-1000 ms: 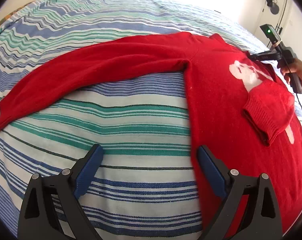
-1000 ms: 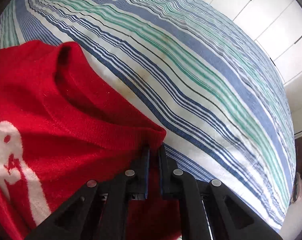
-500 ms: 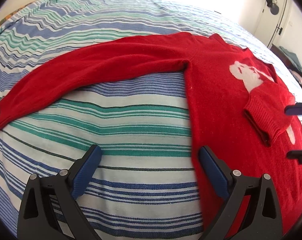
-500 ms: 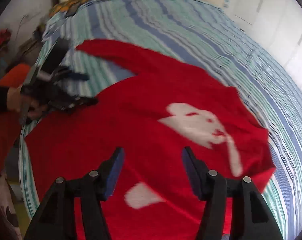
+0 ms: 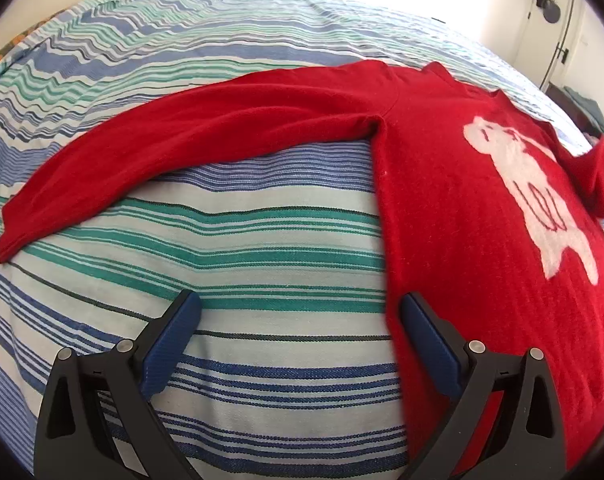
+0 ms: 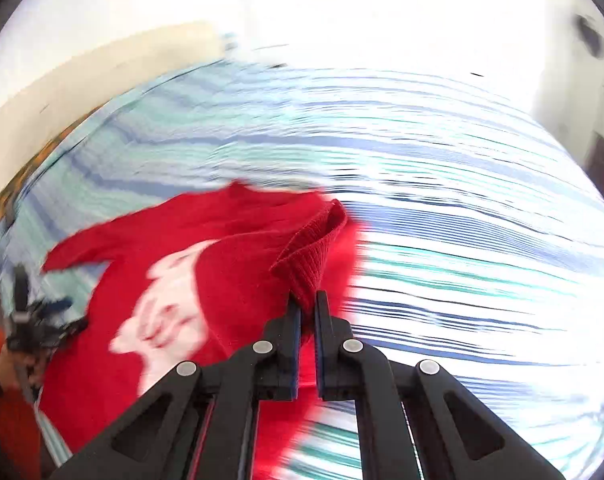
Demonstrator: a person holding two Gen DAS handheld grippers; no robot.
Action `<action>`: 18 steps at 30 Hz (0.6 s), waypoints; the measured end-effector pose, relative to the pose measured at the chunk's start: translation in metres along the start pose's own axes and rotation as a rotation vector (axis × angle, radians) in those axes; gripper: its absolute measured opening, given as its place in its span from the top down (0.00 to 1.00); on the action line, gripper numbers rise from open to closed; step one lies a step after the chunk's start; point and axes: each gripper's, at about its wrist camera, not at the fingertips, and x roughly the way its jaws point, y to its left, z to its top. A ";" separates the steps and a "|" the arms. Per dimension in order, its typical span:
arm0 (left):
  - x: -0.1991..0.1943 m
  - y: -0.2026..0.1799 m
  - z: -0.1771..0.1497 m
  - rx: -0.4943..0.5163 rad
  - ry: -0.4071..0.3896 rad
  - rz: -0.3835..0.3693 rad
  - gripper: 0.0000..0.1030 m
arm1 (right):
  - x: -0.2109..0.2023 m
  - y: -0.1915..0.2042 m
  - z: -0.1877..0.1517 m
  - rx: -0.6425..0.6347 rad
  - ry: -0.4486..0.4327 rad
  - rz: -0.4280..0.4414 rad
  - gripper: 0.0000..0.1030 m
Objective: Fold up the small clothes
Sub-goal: 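Grasp a sleeve cuff with the right gripper and pull it outward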
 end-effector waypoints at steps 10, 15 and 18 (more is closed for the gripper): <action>0.002 -0.004 0.001 0.012 0.013 0.042 0.01 | 0.002 -0.188 -0.074 0.424 0.070 -0.257 0.95; 0.002 -0.004 0.001 0.014 0.013 0.044 0.01 | 0.001 -0.197 -0.099 0.483 0.132 -0.354 0.95; 0.001 -0.004 0.000 0.013 0.011 0.044 0.01 | -0.014 -0.191 -0.104 0.511 0.136 -0.390 0.95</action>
